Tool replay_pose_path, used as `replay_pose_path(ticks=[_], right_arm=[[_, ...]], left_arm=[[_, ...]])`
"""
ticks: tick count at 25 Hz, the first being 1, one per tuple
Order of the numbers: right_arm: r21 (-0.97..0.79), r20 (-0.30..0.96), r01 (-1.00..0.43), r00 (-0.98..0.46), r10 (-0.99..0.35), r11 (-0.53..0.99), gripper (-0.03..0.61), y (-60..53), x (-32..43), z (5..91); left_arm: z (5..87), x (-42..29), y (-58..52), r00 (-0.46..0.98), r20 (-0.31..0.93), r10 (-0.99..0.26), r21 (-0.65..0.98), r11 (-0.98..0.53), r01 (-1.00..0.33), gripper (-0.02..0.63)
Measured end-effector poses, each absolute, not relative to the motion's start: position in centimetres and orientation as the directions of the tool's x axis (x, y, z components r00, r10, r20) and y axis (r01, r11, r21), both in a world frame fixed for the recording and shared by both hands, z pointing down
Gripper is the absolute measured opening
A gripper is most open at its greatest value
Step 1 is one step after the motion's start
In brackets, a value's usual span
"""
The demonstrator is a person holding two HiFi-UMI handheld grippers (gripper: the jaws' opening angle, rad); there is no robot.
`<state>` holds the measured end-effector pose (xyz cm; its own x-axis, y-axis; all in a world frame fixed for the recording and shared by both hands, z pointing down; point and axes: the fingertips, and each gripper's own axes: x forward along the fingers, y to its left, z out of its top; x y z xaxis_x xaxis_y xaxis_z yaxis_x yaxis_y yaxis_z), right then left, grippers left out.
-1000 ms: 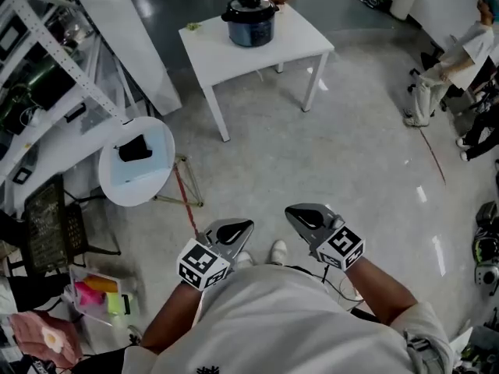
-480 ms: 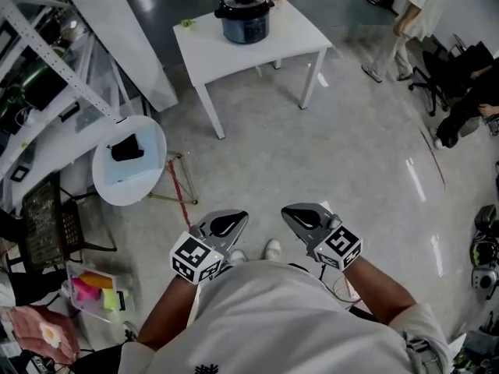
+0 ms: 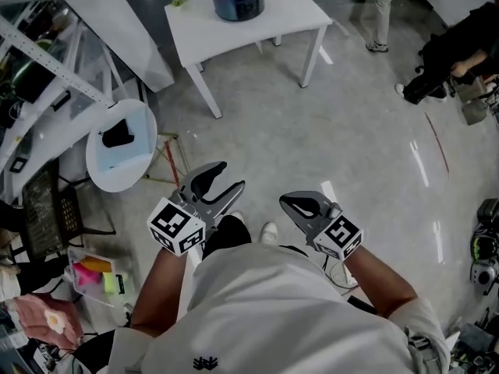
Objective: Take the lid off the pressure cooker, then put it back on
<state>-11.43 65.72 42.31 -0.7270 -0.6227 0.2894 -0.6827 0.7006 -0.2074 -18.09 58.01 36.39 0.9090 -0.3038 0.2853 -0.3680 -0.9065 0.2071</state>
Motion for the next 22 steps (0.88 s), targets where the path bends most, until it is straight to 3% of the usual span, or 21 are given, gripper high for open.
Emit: replay_pose_path(ticks=[9,22], right_arm=[[-0.229,0.313,-0.718,-0.693,-0.649,0.657,0.014,59.5,-10.3,44.5],[-0.194,0.330,-0.779,-0.625,-0.708,0.597,0.014,39.6,-8.2,41.8]], left_arm=[[38.4,-16.0,50.1,0.928,0.269,-0.257,0.216,-0.923,-0.318,0.242],[36.6,-12.9,30.8,0.958,0.241,-0.157,0.182,-0.962,-0.204,0.246]])
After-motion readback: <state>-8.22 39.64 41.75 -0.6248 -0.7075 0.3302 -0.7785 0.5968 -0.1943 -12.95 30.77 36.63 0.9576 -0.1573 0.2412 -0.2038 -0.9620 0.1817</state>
